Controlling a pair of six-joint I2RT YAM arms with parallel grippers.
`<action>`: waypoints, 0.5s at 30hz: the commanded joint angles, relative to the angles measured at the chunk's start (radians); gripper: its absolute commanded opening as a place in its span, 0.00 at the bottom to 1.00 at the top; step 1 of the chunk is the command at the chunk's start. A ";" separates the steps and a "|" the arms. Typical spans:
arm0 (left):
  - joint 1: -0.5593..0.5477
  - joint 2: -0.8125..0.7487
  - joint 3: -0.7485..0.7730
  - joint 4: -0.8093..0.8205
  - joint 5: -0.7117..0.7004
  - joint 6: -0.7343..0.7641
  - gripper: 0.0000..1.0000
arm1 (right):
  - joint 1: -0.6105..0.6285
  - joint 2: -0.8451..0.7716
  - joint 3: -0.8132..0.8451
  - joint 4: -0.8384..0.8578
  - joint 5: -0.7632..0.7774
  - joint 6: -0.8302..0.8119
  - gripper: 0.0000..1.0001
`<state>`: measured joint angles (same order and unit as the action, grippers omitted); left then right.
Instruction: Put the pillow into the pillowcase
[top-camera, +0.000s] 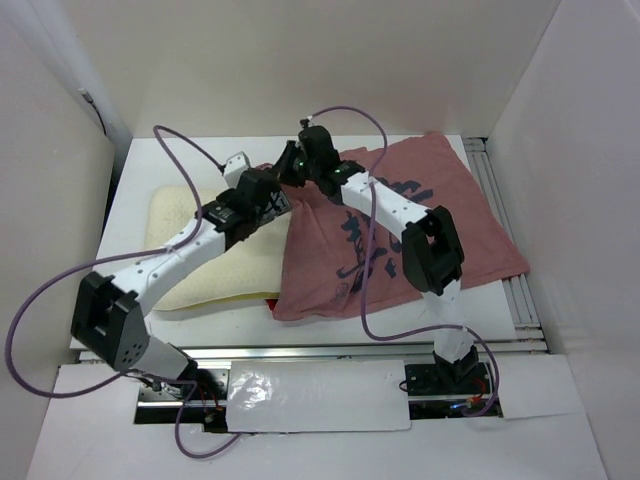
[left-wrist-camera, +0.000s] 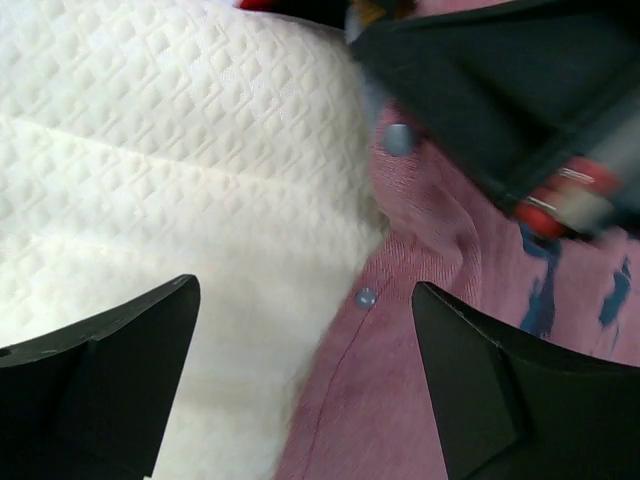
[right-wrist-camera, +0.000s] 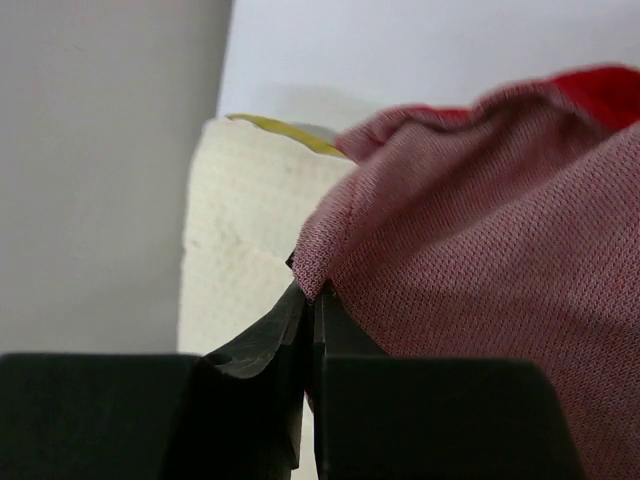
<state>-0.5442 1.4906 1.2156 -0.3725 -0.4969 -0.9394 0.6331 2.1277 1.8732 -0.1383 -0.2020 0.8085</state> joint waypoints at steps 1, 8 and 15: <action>0.013 -0.137 -0.087 -0.077 0.067 0.119 1.00 | 0.025 0.017 -0.009 -0.026 0.056 -0.055 0.01; 0.052 -0.371 -0.349 -0.109 0.090 0.160 1.00 | 0.088 0.054 0.029 -0.049 0.076 -0.123 0.01; 0.084 -0.244 -0.436 0.013 0.167 0.220 1.00 | 0.100 -0.003 -0.032 -0.040 0.098 -0.132 0.01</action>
<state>-0.4637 1.1992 0.7868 -0.4538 -0.3817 -0.7769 0.7307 2.1803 1.8584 -0.1814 -0.1196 0.6956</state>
